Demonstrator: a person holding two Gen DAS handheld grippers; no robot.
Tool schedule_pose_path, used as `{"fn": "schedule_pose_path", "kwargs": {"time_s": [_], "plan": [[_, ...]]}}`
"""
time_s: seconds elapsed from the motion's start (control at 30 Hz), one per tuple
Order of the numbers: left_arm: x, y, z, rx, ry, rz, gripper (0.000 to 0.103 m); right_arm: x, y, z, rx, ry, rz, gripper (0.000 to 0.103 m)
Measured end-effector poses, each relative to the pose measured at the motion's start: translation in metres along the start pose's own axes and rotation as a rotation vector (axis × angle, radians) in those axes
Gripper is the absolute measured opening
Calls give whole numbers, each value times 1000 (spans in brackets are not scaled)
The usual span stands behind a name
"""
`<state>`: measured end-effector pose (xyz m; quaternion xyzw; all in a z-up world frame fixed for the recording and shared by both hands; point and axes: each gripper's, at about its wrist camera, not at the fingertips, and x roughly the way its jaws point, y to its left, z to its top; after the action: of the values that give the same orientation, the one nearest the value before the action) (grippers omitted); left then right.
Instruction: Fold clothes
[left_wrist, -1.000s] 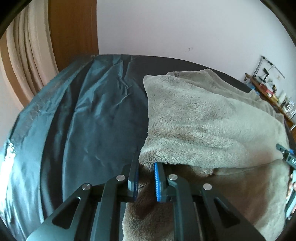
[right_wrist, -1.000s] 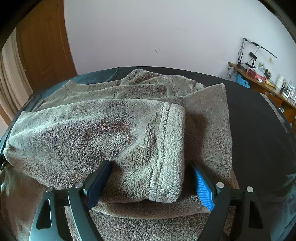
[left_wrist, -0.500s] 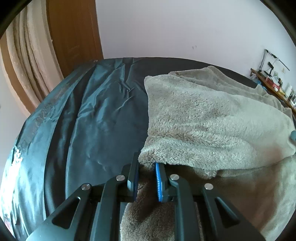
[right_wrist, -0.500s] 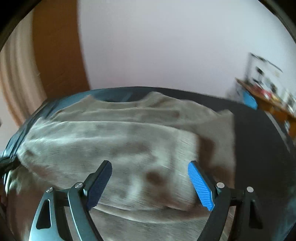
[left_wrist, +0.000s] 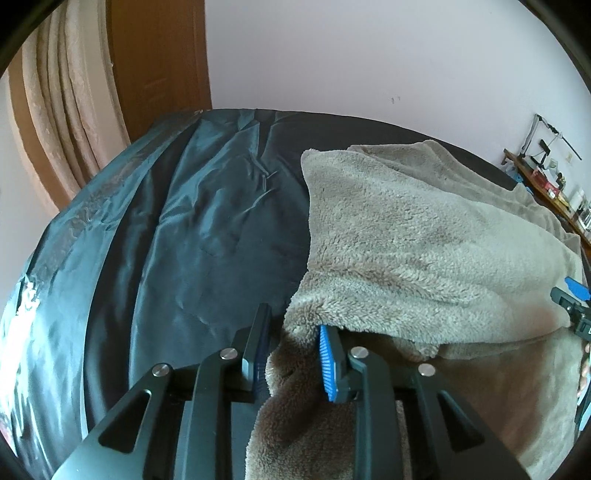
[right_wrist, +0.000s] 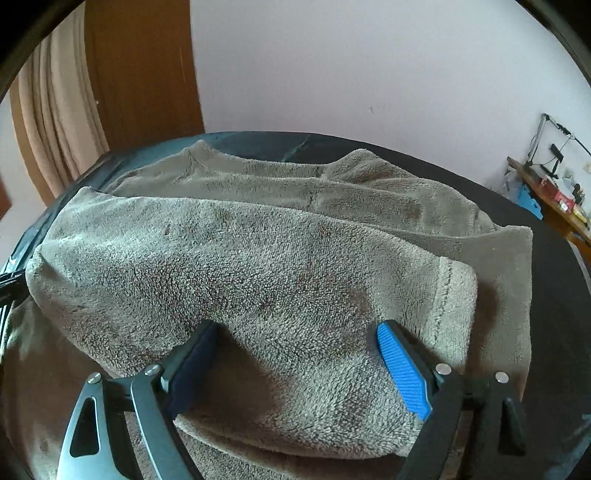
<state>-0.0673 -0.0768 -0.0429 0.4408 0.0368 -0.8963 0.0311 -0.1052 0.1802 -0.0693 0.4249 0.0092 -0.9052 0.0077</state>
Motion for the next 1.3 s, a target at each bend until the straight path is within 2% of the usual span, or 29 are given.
{"fn": "schedule_pose_path", "kwargs": {"time_s": [0.07,0.13,0.3,0.4,0.47,0.53,0.57,0.6,0.63,0.73,0.9,1.0,1.07,1.1,1.2,1.3], "plan": [[0,0,0,-2,0,5,33,-5,-3,-1,15,3,10,88],[0,0,0,-4,1,10,42,-10,-7,-2,31,6,20,88],[0,1,0,-10,1,23,45,-40,-25,-12,115,-18,68,88],[0,-1,-1,-2,0,28,46,-52,-19,-23,69,1,56,89],[1,0,0,-6,0,38,52,-52,-10,-33,6,44,44,90],[3,3,0,-19,3,48,64,-42,1,-46,-78,110,-10,90],[3,5,0,-28,5,51,66,-39,5,-52,-113,132,-32,90],[4,8,0,-43,10,48,70,-42,5,-55,-111,104,-28,90],[5,10,0,-52,12,44,72,-43,1,-57,-86,113,-15,90],[5,13,0,-56,13,41,75,-56,-10,-65,-1,102,12,90],[2,13,-1,-54,19,28,75,-108,-11,-91,-9,26,39,90],[-6,10,-3,-33,39,20,76,-138,-5,-120,-48,21,82,90],[-21,5,-11,1,31,-18,77,-145,-1,-134,-82,35,98,90],[-33,1,-20,39,26,-49,80,-145,6,-142,-106,46,112,90],[-58,-10,-47,148,27,-91,80,-141,24,-162,-177,84,146,90],[-81,-15,-75,235,27,-110,80,-127,35,-170,-239,103,136,92]]}}
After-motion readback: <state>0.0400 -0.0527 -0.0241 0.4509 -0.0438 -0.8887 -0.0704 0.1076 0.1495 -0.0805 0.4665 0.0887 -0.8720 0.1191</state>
